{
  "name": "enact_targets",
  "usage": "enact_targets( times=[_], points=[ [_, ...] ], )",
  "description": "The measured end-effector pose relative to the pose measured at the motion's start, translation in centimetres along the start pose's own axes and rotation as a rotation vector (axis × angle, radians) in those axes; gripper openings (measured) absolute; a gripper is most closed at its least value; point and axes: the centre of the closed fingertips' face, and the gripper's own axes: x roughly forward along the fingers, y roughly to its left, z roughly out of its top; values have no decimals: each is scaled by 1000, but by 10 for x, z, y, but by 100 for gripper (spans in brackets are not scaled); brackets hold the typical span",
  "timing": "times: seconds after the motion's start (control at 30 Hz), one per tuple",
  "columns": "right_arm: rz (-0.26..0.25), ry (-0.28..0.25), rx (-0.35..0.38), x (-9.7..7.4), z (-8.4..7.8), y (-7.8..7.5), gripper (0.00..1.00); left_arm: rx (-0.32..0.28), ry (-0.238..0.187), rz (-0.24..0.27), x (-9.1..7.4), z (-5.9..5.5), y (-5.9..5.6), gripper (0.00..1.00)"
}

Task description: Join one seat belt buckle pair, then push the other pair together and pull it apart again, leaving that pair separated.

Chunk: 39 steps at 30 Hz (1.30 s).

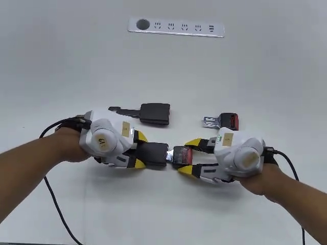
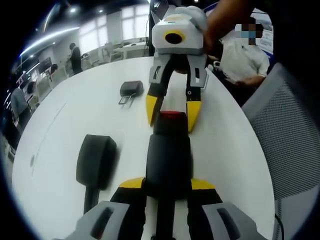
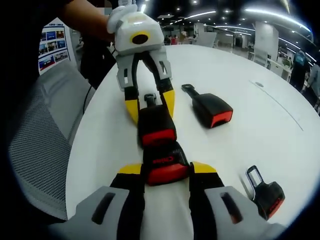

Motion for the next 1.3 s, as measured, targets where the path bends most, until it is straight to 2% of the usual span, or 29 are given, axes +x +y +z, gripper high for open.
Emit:
enact_targets(
  times=[0.03, 0.1, 0.77, 0.97, 1.3],
  points=[
    [-4, 14, 20, -2, -4, 1, 33, 16, 14, -6, 0, -1, 1, 32],
    [-2, -9, 10, -1, -3, -2, 33, 7, 1, -5, 0, -1, 1, 32],
    [-5, 13, -13, -4, -5, -3, 33, -12, -2, -2, -3, 0, -5, 32],
    [8, 12, -27, -6, -6, -4, 32, -33, -49, 2, -6, 0, -6, 32],
    [41, -17, -49, -10, -3, 2, 31, -40, -85, -39, -8, 2, -8, 31]
  ],
)
